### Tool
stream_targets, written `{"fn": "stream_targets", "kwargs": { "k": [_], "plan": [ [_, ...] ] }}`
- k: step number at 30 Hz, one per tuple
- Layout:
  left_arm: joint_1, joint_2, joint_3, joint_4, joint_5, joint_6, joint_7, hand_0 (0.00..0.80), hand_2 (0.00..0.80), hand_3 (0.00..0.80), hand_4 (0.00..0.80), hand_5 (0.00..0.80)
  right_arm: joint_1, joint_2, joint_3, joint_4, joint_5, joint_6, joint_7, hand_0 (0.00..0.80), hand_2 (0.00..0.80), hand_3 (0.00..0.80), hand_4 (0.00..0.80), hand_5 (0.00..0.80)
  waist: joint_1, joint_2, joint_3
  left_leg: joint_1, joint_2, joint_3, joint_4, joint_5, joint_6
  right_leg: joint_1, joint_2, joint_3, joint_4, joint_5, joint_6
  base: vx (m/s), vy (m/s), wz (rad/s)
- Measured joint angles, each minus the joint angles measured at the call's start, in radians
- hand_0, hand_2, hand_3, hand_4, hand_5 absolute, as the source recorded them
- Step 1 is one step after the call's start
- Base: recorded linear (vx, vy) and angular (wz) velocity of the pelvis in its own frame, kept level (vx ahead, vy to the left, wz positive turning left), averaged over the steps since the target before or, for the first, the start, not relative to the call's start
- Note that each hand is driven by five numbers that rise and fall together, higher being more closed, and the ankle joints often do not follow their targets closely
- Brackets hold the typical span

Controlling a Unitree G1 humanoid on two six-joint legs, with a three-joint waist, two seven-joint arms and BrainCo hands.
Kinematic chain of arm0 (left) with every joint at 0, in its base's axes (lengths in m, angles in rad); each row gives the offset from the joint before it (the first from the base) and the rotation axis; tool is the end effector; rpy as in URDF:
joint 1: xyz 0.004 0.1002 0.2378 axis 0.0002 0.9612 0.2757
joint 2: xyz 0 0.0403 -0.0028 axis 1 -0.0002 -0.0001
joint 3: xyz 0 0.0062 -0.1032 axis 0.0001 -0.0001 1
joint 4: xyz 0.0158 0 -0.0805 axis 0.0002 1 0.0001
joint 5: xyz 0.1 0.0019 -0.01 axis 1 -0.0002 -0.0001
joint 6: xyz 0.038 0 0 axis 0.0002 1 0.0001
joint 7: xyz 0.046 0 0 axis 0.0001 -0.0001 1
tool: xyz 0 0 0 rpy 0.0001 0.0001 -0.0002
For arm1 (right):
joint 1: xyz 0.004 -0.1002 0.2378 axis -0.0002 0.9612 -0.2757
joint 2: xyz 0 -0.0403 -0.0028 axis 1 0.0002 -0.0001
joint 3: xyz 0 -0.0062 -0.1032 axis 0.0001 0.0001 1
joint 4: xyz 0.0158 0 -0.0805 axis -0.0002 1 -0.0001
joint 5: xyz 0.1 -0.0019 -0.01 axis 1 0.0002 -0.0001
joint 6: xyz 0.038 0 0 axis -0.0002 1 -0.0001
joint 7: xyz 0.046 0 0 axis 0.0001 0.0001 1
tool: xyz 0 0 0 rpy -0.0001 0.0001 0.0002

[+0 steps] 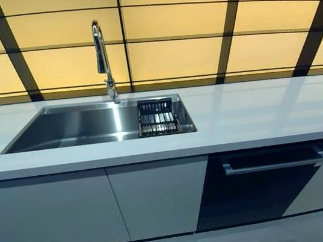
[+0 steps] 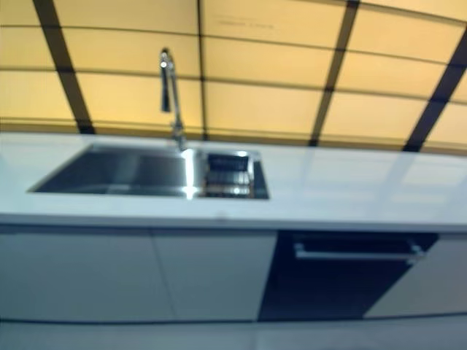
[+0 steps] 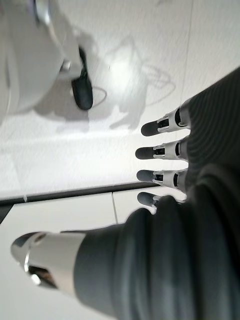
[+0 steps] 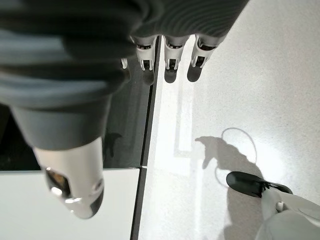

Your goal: Take plates into dishwasher

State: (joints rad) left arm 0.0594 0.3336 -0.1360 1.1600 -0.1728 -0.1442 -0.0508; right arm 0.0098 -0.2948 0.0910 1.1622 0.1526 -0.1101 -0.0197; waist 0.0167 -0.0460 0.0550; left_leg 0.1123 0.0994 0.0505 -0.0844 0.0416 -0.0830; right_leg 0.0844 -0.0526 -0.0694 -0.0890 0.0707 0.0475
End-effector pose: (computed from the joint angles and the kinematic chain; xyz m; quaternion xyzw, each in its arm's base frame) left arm 0.0676 0.2552 -0.1039 0.0951 0.5105 0.0564 0.8528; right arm 0.0845 -0.2448 -0.1044 -0.0935 0.4999 -0.0889 0.8564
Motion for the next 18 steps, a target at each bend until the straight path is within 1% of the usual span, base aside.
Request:
{"fn": "stream_targets", "kwargs": {
  "k": [5,7,9,11,13,15,18],
  "plan": [
    [-0.006,-0.033,-0.004,0.0,0.0,0.0,0.001,0.0,0.0,0.0,0.0,0.0,0.003,-0.004,-0.001,0.0,0.041,-0.009,-0.001,0.0,0.0,0.0,0.0,0.0,0.0,0.027,0.004,-0.002,0.002,-0.005,0.004,-0.001,-0.002,0.0,0.003,-0.011,0.0,-0.002,-0.003,-0.001,-0.027,0.05],
    [-0.008,-0.041,-0.003,0.001,0.0,-0.003,0.003,0.0,0.0,0.0,0.0,0.0,0.003,-0.008,-0.002,-0.001,0.07,-0.022,-0.002,0.0,0.0,0.0,0.0,0.0,-0.002,0.048,0.014,-0.002,0.001,-0.006,0.004,-0.001,-0.002,0.002,0.0,-0.013,0.0,-0.003,-0.004,0.033,-0.01,0.03],
    [-0.008,-0.042,-0.001,0.001,-0.004,-0.016,0.012,0.0,0.0,0.0,0.0,0.0,0.004,-0.009,-0.005,-0.001,0.105,-0.036,-0.002,0.0,0.0,0.0,0.0,0.0,-0.002,0.059,0.018,0.0,0.0,-0.009,0.004,-0.001,-0.002,0.007,-0.001,-0.016,0.0,-0.007,-0.005,0.032,0.0,0.04],
    [-0.009,-0.042,0.001,0.0,-0.009,-0.029,0.025,0.0,0.0,0.0,0.0,0.0,0.004,-0.011,-0.015,-0.002,0.138,-0.045,-0.002,0.0,0.0,0.0,0.0,0.0,-0.002,0.064,0.02,0.0,0.0,-0.012,0.004,-0.002,-0.002,0.01,-0.001,-0.02,0.0,-0.008,-0.005,0.081,0.016,0.06],
    [-0.007,-0.043,0.011,0.0,-0.018,-0.042,0.035,0.0,0.0,0.0,0.0,0.0,0.008,-0.012,-0.061,-0.003,0.184,-0.057,-0.001,0.0,0.0,0.0,0.0,0.0,-0.002,0.069,0.022,0.008,0.0,-0.012,0.002,-0.003,-0.003,0.016,-0.001,-0.02,0.0,-0.011,-0.005,0.09,0.011,0.01],
    [-0.003,-0.043,0.011,0.0,-0.018,-0.046,0.043,0.0,0.0,0.0,0.0,0.0,0.016,-0.016,-0.083,-0.002,0.197,-0.069,-0.001,0.0,0.0,0.0,0.0,0.0,-0.002,0.07,0.023,0.015,0.001,-0.012,0.0,-0.005,-0.006,0.026,-0.001,-0.02,0.0,-0.014,-0.004,0.051,-0.009,0.0],
    [-0.003,-0.043,0.011,0.0,-0.018,-0.051,0.045,0.0,0.0,0.0,0.0,0.0,0.02,-0.017,-0.081,-0.001,0.204,-0.083,-0.001,0.0,0.0,0.0,0.0,0.0,-0.002,0.069,0.023,0.016,0.002,-0.012,0.0,-0.007,-0.008,0.029,0.0,-0.02,0.0,-0.016,-0.005,0.031,-0.009,0.0]
  ]
}}
